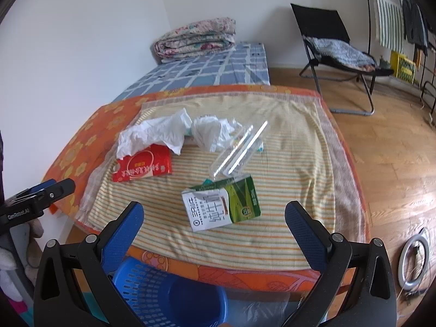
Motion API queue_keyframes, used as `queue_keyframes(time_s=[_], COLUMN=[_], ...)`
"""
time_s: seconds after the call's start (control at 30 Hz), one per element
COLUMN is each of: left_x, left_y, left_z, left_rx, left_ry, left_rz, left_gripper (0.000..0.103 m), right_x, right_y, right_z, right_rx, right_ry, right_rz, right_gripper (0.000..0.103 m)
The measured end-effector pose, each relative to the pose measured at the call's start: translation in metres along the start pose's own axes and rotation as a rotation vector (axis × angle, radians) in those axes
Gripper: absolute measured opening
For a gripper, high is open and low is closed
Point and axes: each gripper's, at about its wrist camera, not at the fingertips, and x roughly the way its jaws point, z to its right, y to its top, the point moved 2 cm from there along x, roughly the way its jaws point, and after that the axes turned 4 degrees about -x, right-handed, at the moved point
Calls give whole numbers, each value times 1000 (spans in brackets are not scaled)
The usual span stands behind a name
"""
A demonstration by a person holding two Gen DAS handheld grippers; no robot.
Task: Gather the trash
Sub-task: 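Grasp the white tissue with the left tool while the right tool grasps the milk carton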
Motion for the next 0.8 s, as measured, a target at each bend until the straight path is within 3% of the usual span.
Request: queue_keyframes(time_s=[0.27,0.8], left_x=[15,49], left_y=[13,79], left_z=[-18,-16], left_rx=[0,-63], left_ry=[59,3], left_rz=[-31,-34], left_gripper=[102,102], right_x=[17,72], right_y=[-6,-9], right_z=[24,52], right_rx=[120,387], right_ry=[13,126], right_rz=[-61,-219], right_gripper=[103,103])
